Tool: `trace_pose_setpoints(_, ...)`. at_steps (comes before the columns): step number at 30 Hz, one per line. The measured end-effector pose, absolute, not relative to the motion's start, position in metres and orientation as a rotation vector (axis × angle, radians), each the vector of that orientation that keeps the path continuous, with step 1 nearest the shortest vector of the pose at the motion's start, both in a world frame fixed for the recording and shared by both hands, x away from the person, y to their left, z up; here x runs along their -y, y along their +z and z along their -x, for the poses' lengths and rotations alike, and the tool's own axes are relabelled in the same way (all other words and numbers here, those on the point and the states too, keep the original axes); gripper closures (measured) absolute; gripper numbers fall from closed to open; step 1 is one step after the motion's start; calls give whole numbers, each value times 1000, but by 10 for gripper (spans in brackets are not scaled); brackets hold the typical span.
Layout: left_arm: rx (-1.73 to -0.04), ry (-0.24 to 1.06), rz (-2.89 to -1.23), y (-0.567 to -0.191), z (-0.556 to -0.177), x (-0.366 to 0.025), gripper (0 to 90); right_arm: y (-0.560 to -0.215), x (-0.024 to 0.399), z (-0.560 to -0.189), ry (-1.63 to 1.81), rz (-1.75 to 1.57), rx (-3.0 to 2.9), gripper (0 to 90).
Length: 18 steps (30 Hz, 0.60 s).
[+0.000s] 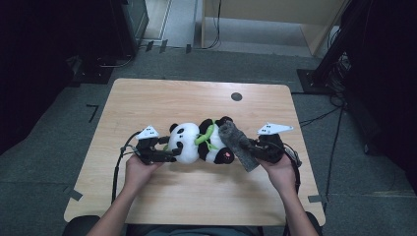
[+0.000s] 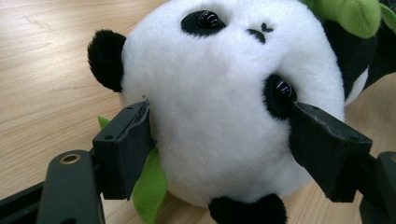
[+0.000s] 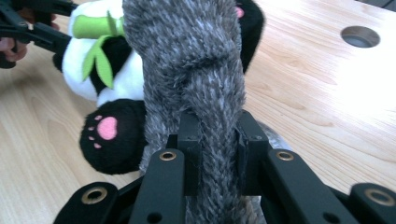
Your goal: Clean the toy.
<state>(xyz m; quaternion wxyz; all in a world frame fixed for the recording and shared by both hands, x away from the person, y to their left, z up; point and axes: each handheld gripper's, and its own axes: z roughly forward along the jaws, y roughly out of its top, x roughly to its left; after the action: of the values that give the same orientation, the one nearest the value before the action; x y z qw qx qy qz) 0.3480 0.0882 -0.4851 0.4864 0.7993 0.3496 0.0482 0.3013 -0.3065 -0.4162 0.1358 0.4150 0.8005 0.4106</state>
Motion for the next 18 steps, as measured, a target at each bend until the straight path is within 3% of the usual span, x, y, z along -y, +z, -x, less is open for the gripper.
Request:
trace_pose_setpoints(7,-850,117,-1946,-485,-348,-88,228,-405,311,-296,1255,-1196,-2275,764)
trace_pose_setpoints(18,-850,121,-1949,-485,-348,-88,229,-387,278,-280,1302,-1030,-2320,763)
